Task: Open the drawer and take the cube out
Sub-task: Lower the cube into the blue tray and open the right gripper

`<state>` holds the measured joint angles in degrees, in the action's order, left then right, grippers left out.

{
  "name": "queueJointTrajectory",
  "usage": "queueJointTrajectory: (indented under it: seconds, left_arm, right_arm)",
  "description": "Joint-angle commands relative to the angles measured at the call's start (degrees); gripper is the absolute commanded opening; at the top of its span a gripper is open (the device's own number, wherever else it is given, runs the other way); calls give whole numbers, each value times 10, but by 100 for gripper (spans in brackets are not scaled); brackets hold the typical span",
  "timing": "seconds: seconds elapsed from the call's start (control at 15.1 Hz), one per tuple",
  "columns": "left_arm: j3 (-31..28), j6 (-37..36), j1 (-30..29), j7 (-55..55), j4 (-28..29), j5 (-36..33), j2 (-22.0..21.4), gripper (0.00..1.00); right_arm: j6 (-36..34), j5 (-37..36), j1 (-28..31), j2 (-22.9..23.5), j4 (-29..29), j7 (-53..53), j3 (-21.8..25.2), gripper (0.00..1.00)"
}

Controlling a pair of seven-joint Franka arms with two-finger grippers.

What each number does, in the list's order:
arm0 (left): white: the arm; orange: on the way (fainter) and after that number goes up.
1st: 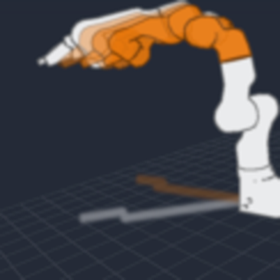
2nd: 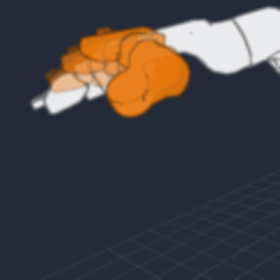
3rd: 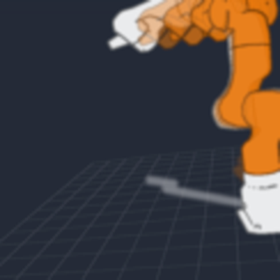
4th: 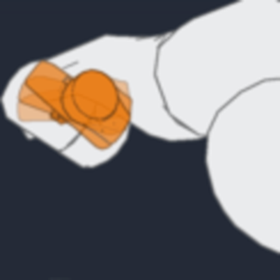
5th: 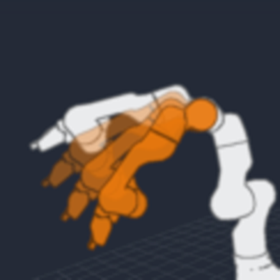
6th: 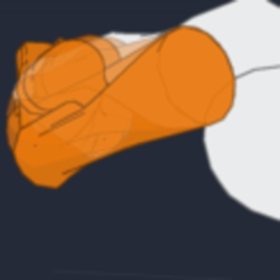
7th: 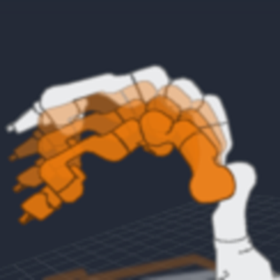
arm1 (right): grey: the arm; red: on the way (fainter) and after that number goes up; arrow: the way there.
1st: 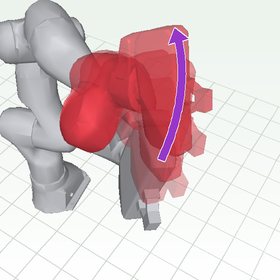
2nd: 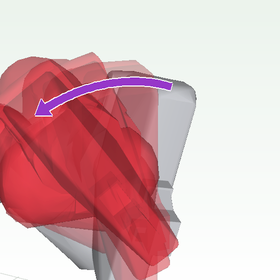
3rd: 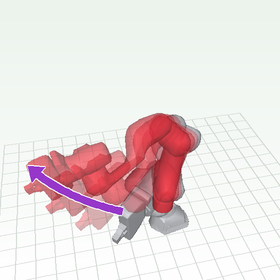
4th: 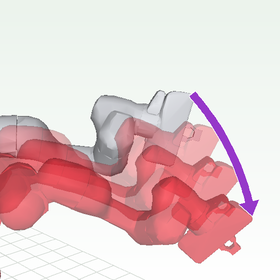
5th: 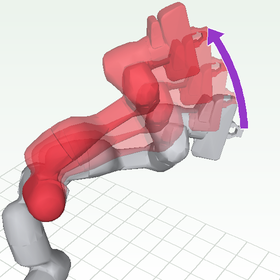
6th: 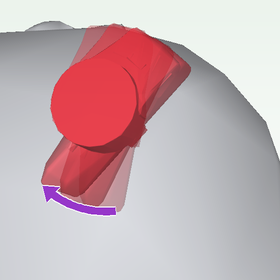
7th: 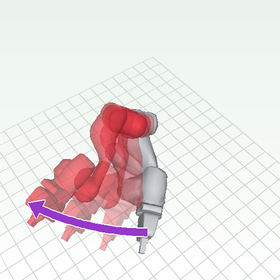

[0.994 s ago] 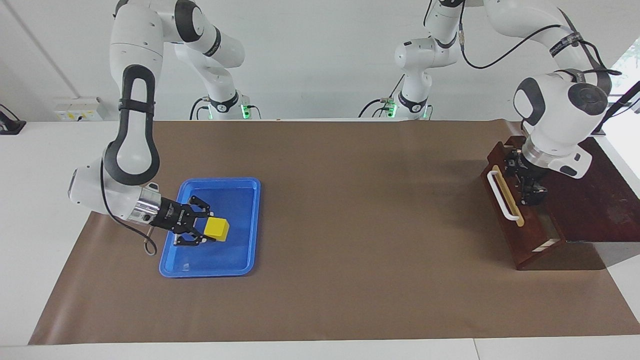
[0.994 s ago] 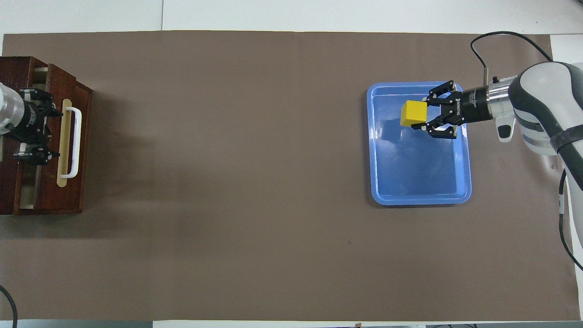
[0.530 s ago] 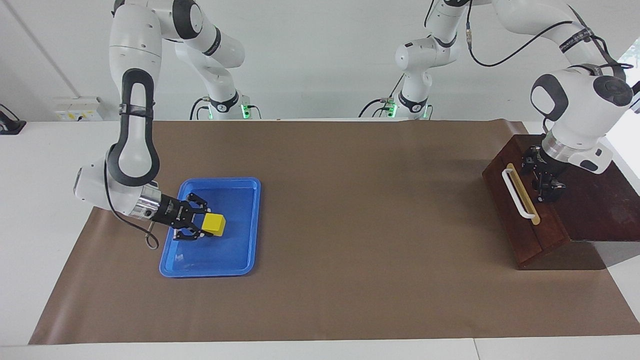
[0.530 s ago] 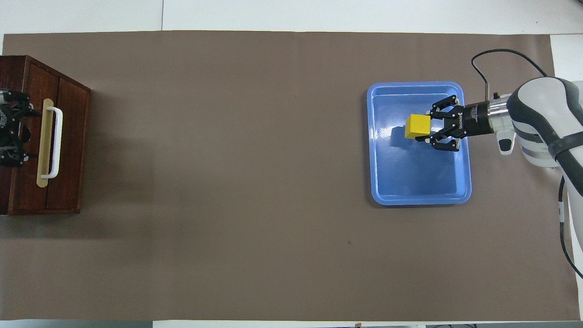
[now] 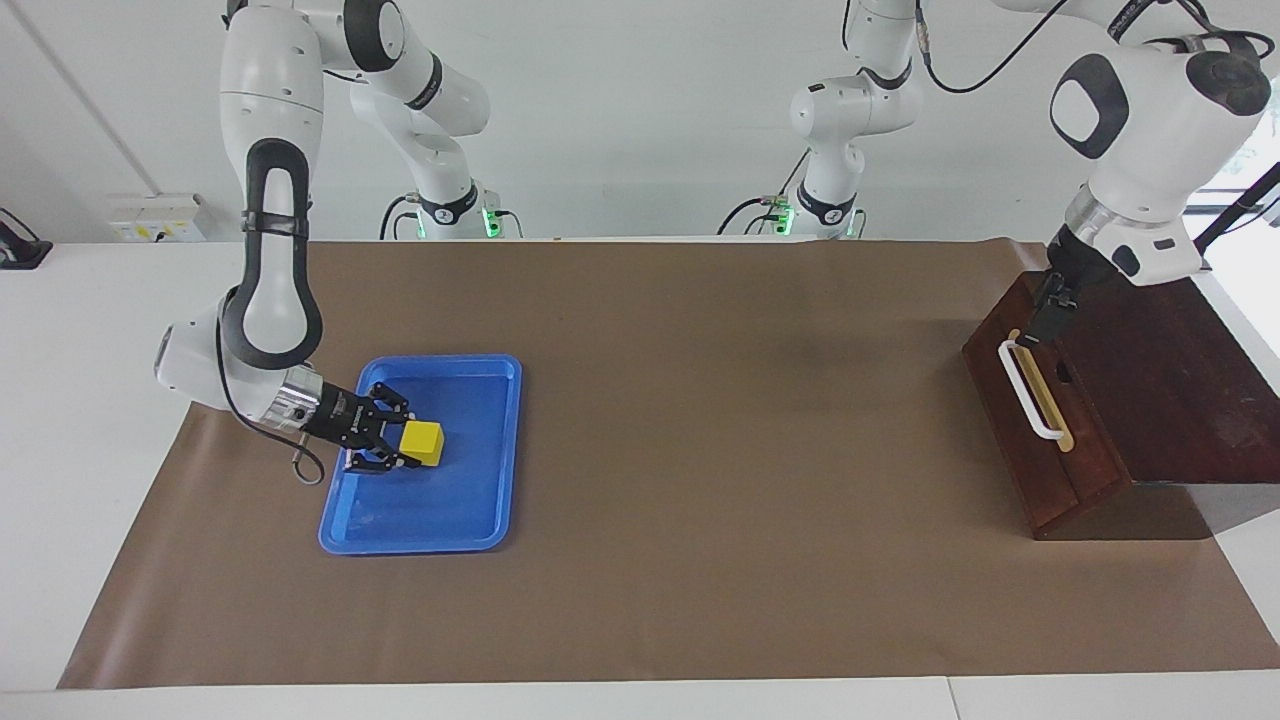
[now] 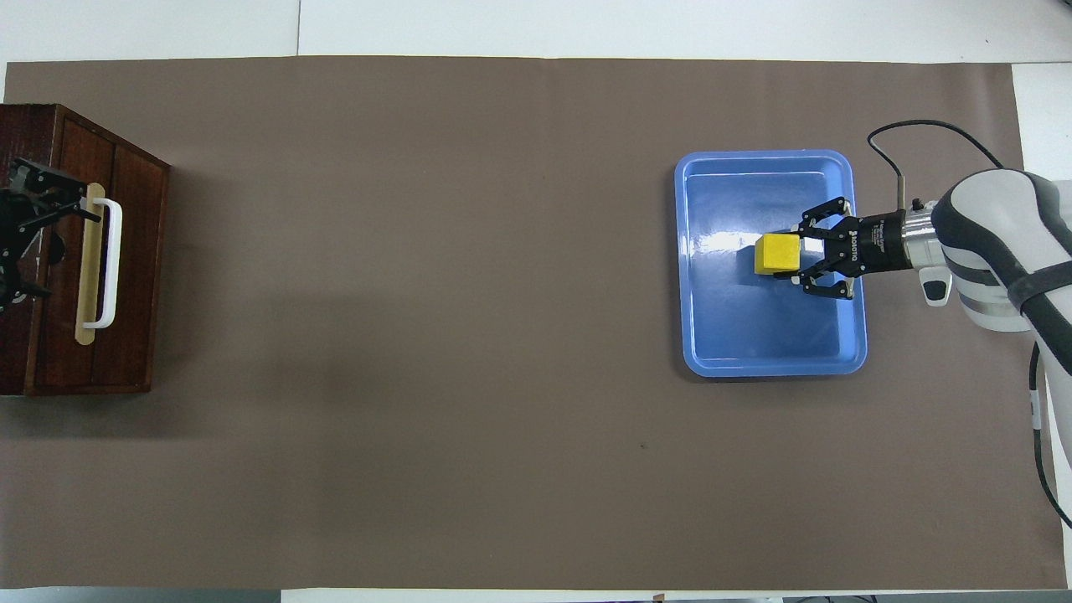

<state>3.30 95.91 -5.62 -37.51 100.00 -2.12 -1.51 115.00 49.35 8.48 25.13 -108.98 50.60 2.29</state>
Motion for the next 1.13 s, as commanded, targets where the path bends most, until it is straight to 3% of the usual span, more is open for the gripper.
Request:
queueJointTrajectory:
  seconds: [0.0, 0.33, 0.46, 0.53, 0.6, 0.73, 0.86, 1.06]
  left_arm:
    - [-5, -55, 22, 122, -8, 10, -16, 100]
    - [-10, -141, 24, 263, -55, 12, -20, 100]
    - [-4, -151, 25, 276, -47, 18, -52, 100]
    - [-2, -151, 25, 277, -48, 25, -54, 100]
    - [0, -150, 25, 277, -50, 31, -52, 100]
    - [0, -143, 25, 312, -51, 36, -43, 100]
    - [-4, -164, 21, 341, -58, 40, -22, 100]
    - [-4, -172, 28, 336, -74, 46, -15, 100]
  right_arm:
    - [12, 7, 0, -25, -33, -40, -3, 0]
    - [16, 7, -5, -27, -39, -41, -2, 0]
    - [22, 6, -9, -27, -40, -45, -2, 56]
    - [25, 6, -11, -27, -42, -45, -2, 68]
    - [27, 6, -11, -27, -43, -45, -2, 77]
    - [20, 3, -11, -26, -36, -37, -2, 83]
    - [-2, -3, -12, -27, -20, -33, -2, 100]
    - [-8, -34, -28, -42, -12, -33, -2, 100]
